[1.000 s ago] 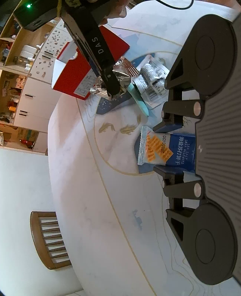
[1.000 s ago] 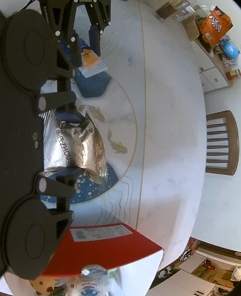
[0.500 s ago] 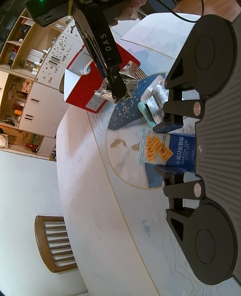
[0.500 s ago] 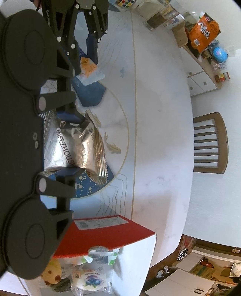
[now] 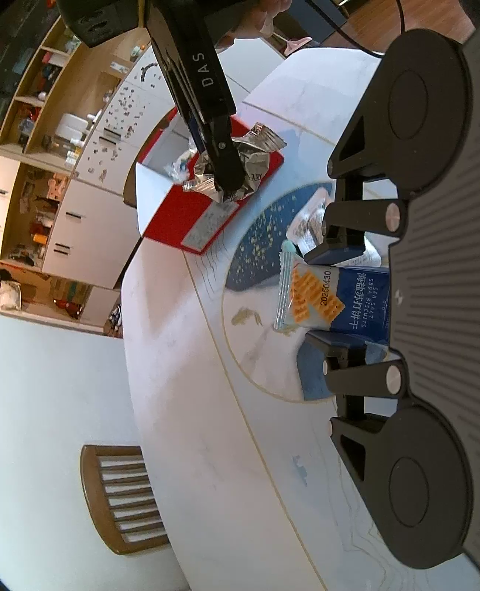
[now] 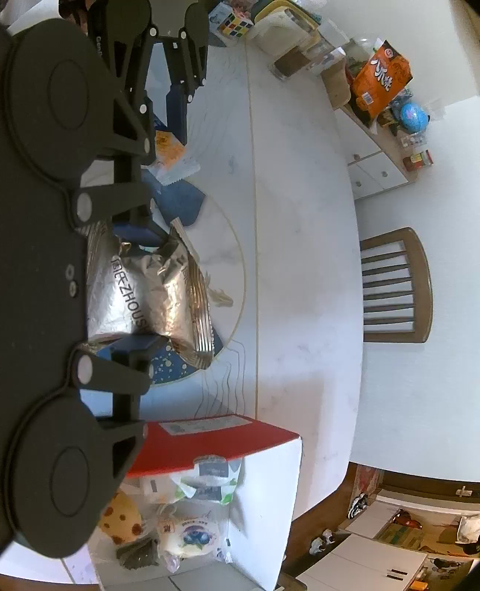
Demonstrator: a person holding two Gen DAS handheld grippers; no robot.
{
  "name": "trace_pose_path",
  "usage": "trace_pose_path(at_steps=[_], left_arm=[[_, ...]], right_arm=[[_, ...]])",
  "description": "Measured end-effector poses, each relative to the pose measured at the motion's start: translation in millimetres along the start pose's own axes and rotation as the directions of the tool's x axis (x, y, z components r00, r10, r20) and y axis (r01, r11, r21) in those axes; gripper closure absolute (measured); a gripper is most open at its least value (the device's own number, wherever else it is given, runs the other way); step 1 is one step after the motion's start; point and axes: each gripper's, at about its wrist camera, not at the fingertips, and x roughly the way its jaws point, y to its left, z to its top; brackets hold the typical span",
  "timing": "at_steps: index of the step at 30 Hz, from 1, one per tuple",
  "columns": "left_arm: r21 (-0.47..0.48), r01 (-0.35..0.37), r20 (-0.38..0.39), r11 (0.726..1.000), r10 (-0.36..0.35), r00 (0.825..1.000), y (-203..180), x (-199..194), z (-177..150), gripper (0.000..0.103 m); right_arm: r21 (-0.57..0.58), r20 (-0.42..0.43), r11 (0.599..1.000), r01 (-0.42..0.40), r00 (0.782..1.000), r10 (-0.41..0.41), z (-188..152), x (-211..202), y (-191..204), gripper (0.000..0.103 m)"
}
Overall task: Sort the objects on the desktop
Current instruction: 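Lift and carry the ZHOUSHI bag and cracker pack over the shoebox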
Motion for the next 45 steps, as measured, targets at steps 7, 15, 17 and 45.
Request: trace_pose_path(at_steps=[7, 15, 17, 45], left_arm=[[0.020, 0.016, 0.025, 1.000, -0.016, 1.000, -16.2, -8.6, 6.9, 0.067], [0.026, 0.038, 0.044, 0.999, -0.039, 0.998, -38.3, -10.8, 22.5, 0.066], [0.028, 0.036, 0.046, 0.999, -0.037, 0.998, -44.0, -10.1, 26.2, 0.066], [0.066, 0.024, 0.038, 0.998, -0.027, 0.999, -150.5, 59.9, 89.1, 0.066]], right_arm=[[0.031, 0.031, 0.999, -0.011, 0.999, 0.010, -7.4, -20.4, -12.0, 0.054], [0.050, 0.063, 0.999, -0.012, 0.998, 0.009, -11.9, -41.1, -34.8, 0.054], [0.052, 0.073, 0.999, -0.014, 0.997, 0.011, -11.5, -45.3, -42.2, 0.054], [0.059, 0.104, 0.998, -0.037, 0.994, 0.031, -3.2, -73.5, -187.7, 0.054]])
